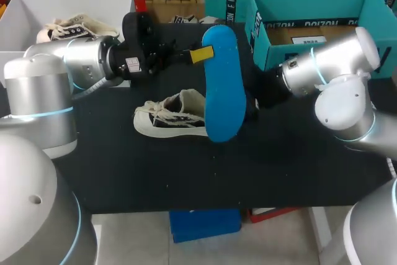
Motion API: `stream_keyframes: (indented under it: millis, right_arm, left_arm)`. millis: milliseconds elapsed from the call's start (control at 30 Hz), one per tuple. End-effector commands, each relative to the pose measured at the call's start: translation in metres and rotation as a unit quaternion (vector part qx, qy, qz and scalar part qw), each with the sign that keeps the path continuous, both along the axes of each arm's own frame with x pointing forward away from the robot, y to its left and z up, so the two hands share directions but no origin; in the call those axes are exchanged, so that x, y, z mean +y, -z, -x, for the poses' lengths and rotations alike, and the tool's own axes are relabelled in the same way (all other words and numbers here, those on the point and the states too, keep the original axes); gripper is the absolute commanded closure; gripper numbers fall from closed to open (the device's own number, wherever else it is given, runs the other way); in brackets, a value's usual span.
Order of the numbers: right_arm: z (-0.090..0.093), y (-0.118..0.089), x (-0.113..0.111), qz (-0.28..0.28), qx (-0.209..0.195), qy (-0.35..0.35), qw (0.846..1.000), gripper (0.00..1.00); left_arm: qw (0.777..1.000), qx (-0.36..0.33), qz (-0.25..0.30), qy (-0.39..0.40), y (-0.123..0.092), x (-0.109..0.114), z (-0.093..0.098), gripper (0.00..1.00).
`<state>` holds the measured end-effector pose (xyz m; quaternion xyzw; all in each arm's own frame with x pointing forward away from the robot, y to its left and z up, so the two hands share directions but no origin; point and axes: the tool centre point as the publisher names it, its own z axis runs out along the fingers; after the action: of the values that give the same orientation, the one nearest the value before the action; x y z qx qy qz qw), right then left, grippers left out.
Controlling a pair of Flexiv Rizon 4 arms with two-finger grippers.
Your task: Take the shoe out of the shoebox, open the shoe tongue, remove and reinsert the insole, then place the shoe into the shoebox
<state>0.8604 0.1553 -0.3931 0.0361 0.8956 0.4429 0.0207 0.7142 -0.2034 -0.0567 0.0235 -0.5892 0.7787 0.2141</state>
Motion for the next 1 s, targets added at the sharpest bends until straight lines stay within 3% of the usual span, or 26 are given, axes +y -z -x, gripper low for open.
stream_keyframes:
  millis: [33, 633, 833, 1000]
  right_arm:
    - [0.000, 0.008, -0.001, -0.022, 0.001, 0.004, 1.000, 0.00]
    - [0.007, 0.043, -0.013, -0.029, 0.031, 0.021, 0.999, 0.00]
    - [0.006, 0.039, -0.015, -0.023, 0.028, 0.019, 0.999, 0.00]
    - [0.003, 0.022, -0.016, 0.022, 0.017, -0.002, 1.000, 0.00]
  left_arm:
    - [1.000, 0.000, 0.000, -0.001, 0.000, -0.001, 0.001, 1.00]
    - [1.000, 0.000, 0.000, -0.001, 0.000, -0.001, 0.001, 1.00]
    - [1.000, 0.000, 0.000, -0.001, 0.000, -0.001, 0.001, 1.00]
    - [1.000, 0.000, 0.000, -0.001, 0.000, -0.001, 0.001, 1.00]
